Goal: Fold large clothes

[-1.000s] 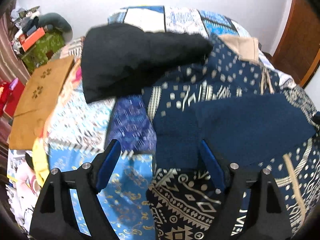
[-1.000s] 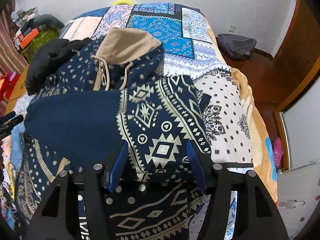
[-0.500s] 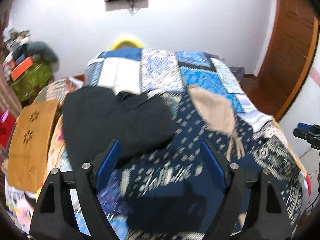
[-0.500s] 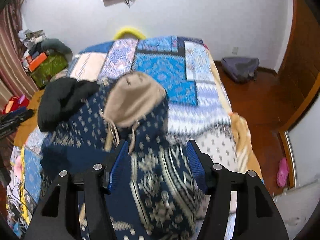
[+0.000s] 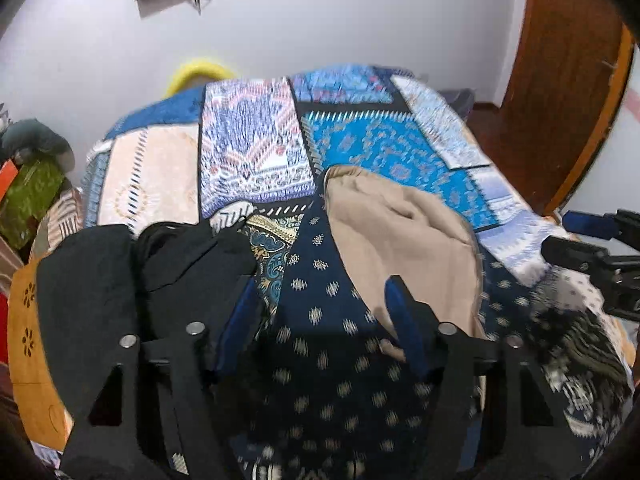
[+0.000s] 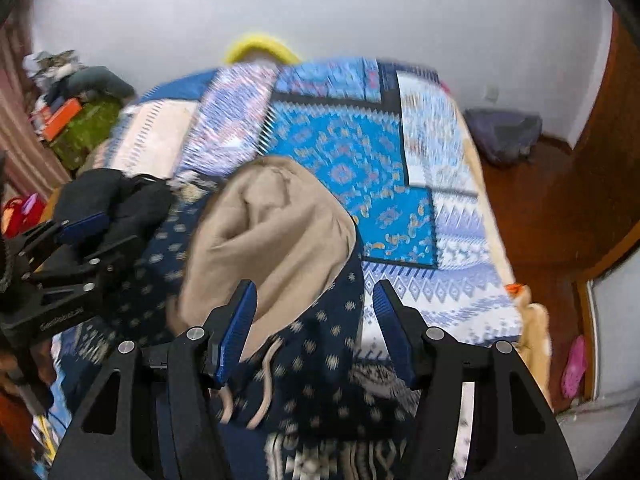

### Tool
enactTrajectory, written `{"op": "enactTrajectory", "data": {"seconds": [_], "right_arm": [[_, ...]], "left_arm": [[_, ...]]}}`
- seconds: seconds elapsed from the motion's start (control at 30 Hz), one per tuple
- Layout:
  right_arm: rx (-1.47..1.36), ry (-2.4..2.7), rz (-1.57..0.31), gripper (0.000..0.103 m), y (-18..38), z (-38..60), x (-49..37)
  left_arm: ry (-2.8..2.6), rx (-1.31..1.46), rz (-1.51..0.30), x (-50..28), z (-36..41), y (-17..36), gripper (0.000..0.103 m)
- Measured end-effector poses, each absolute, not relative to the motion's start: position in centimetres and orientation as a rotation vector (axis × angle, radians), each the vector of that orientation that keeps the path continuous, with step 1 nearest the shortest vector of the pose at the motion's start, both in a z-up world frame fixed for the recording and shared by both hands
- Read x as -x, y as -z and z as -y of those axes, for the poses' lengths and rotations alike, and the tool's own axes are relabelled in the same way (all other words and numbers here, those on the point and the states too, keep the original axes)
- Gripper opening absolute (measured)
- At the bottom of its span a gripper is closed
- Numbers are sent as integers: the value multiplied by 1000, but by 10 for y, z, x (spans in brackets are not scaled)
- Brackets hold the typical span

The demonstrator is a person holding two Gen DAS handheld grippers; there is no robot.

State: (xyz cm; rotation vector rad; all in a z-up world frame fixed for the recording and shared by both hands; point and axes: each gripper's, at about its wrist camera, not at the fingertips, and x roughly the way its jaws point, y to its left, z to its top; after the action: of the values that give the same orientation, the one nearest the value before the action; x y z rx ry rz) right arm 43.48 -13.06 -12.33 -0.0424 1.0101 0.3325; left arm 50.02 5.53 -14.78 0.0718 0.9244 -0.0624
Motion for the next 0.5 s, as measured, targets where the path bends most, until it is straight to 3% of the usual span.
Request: {"op": "enactTrajectory", "data": {"seconds": [0.1,0.33,0.37,0.4,0.47,0.5], "right_arm": [[-12,-297,-1111,56,155,133,-466],[-269,-248,-1315,54,219,154,-512],[-283,-246,-1312,47,223,155,-513],[-281,-247,-1298,33,224,155,-512],[-258,-260,-1288,15,222,152,-507],[-240,-262,-1277,10,220,151,-504]], "left_arm": [[72,-23,-976,-525,-58,168,55],[43,-23,-1063,-556,-60,215,55],[44,-34,-1041,-554,-58,216,55],[42,-43,-1030,-551,-57,217,54],[44,-51,-1013,-548,-55,216,45],[43,-56,-1008,-547,-55,214,34]]}}
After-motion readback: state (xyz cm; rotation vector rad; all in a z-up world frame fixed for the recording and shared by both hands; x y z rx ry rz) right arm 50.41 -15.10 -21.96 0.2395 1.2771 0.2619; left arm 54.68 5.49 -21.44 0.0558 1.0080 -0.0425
